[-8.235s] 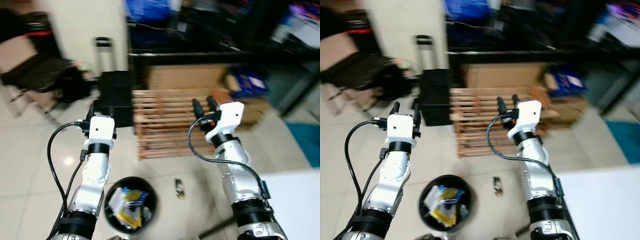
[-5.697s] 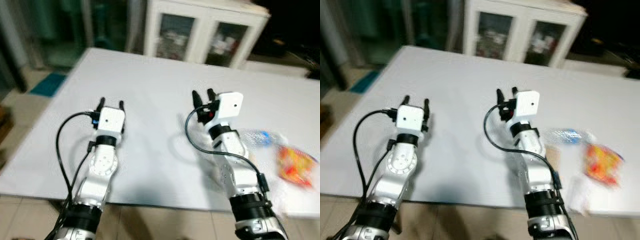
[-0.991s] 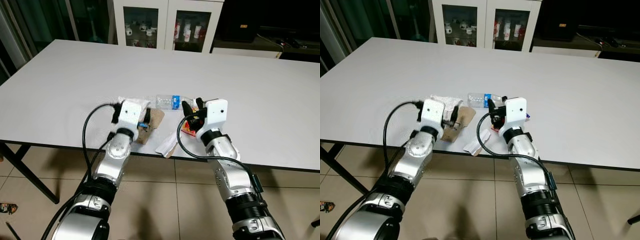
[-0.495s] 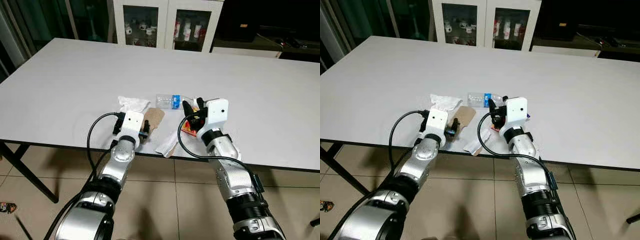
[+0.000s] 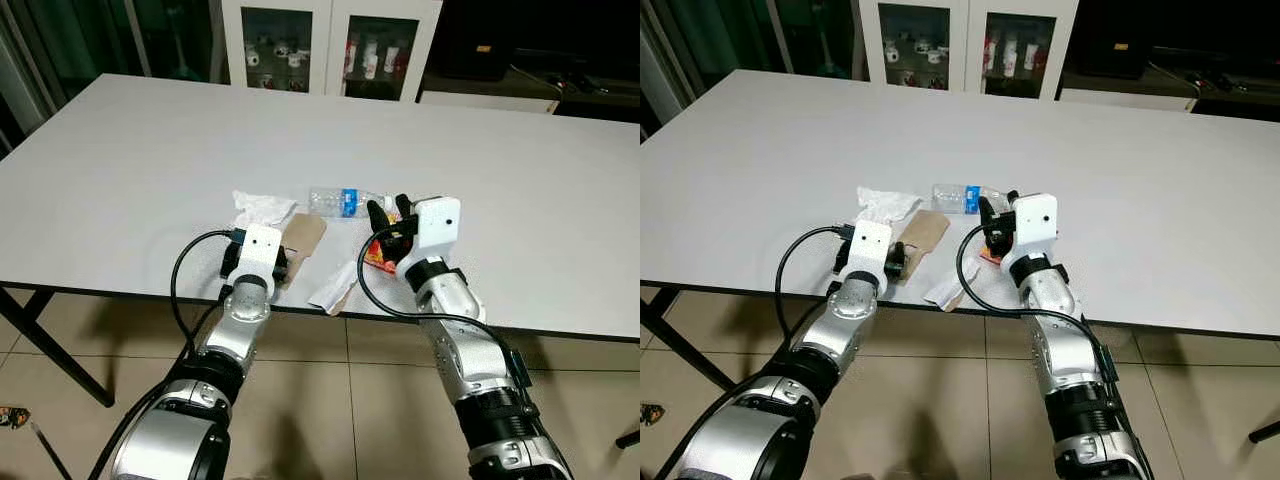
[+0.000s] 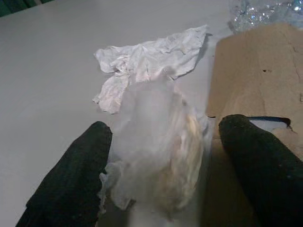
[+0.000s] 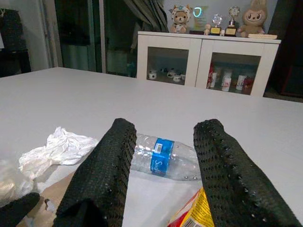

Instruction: Picking trash to rubbish bin

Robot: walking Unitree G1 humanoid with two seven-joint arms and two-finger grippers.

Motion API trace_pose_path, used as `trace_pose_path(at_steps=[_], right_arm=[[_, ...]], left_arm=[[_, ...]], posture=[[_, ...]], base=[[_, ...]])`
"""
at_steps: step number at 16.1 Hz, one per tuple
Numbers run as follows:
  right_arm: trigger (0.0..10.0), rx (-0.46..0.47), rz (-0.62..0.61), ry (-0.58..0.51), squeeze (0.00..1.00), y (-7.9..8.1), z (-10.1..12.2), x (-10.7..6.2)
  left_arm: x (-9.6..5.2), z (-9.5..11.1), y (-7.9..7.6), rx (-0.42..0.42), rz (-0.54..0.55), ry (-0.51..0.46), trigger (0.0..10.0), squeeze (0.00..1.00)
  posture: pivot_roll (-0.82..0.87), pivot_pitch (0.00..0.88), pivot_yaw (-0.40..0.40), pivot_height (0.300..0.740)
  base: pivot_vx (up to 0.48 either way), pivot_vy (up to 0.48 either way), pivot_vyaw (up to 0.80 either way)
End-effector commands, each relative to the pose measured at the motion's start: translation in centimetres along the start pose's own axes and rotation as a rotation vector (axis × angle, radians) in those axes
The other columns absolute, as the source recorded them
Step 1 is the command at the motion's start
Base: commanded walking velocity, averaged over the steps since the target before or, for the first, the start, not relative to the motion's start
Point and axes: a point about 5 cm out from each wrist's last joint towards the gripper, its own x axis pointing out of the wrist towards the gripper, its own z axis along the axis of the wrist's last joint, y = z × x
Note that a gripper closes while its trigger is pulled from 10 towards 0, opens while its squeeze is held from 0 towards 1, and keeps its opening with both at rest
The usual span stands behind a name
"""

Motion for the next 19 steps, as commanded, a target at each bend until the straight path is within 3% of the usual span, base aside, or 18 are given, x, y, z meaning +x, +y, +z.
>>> trace_pose_path(at_steps=[1, 9, 19], right_arm=[[10.0, 0.003, 0.001, 0.007, 0.00, -0.1, 0.1, -0.1], [10.0, -0.004, 0.005, 0.025, 0.00, -0.1, -0.1, 0.1], [10.0, -0.037, -0.018, 0.118, 0.00, -0.3, -1.6, 0.4]], left_arm=[[0.1, 0.2, -0.4, -0.007, -0.001, 0.014, 0.0, 0.00], [0.3, 1.0, -0.4, 0.001, -0.006, -0.021, 0.0, 0.00], [0.5, 2.2, 0.8, 0.009, 0.035, -0.094, 0.0, 0.00]], posture=[[-0.03, 0.029, -0.062, 0.740], [-0.02, 0.015, -0.061, 0.740], [0.00, 0.006, -0.054, 0.740]], base=[[0.000, 0.000, 0.00], [0.000, 0.000, 0.00], [0.000, 0.000, 0.00]])
